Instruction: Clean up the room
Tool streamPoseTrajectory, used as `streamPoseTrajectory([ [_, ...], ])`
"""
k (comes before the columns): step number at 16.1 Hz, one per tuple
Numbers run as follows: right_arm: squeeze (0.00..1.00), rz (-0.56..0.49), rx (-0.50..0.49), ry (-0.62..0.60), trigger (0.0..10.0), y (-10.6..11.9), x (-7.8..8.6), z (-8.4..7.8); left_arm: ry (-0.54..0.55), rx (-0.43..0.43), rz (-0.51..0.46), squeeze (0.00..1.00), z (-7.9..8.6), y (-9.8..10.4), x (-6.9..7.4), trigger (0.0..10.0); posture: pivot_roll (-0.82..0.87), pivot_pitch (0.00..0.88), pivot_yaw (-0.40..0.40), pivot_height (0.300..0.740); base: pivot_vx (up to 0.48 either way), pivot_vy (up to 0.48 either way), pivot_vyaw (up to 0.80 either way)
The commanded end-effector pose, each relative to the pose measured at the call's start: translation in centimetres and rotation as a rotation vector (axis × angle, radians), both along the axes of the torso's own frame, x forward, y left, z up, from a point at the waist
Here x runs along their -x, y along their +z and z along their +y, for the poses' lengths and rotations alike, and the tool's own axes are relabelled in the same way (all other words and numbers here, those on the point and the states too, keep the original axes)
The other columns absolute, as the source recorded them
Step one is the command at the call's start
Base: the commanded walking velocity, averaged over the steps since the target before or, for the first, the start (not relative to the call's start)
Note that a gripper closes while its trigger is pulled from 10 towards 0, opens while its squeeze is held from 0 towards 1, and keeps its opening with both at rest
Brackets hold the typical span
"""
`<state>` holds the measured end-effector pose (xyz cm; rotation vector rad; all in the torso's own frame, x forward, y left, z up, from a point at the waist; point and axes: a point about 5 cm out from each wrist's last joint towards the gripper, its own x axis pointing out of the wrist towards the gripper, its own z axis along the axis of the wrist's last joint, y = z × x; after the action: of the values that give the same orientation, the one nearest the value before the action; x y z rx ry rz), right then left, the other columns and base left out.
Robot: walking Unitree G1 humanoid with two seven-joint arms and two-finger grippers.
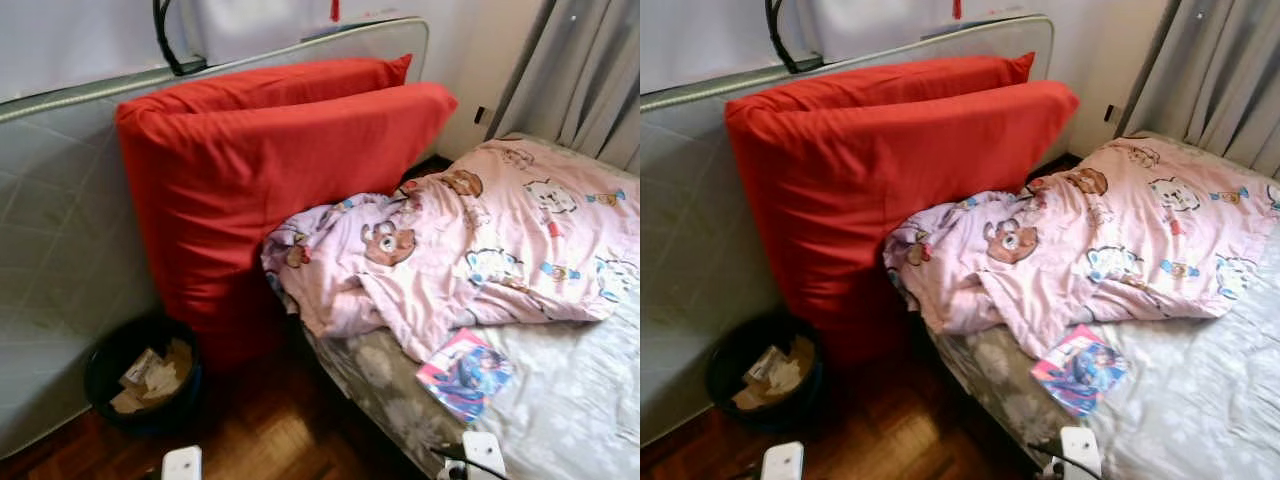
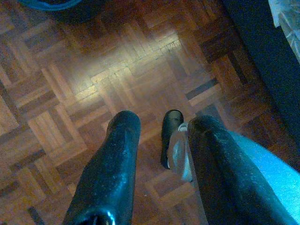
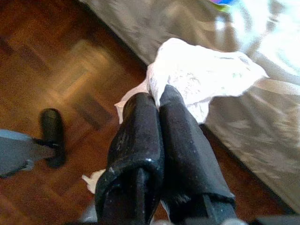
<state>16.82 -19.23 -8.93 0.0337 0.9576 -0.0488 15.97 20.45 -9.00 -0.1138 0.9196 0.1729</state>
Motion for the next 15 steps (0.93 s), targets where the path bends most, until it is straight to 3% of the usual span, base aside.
streamPoseTrajectory([
  [1, 0.00, 0.008, 0.001, 0.001, 10.0, -0.1, 0.1, 0.1, -0.008, -0.002, 0.013, 0.00, -0.5, -0.2, 0.2, 10.0, 0.04, 0.016, -0.006, 0.740, 0.000, 0.480, 0.00],
  [9, 0.00, 0.006, -0.006, 0.008, 10.0, -0.1, 0.0, 0.8, -0.024, -0.002, 0.006, 0.00, -2.0, -0.7, 1.5, 10.0, 0.05, 0.010, -0.004, 0.740, 0.000, 0.480, 0.00],
  [12, 0.00, 0.005, 0.000, 0.006, 10.0, -0.1, 0.1, 0.1, -0.022, -0.006, -0.006, 0.00, -1.8, -0.5, 1.1, 10.0, 0.05, 0.013, -0.003, 0.740, 0.000, 0.480, 0.00],
  [15, 0.00, 0.004, 0.004, 0.008, 10.0, 0.0, 0.1, -0.1, -0.012, -0.016, -0.020, 0.00, -0.4, -0.3, 1.0, 10.0, 0.05, 0.015, -0.005, 0.740, 0.000, 0.480, 0.00],
])
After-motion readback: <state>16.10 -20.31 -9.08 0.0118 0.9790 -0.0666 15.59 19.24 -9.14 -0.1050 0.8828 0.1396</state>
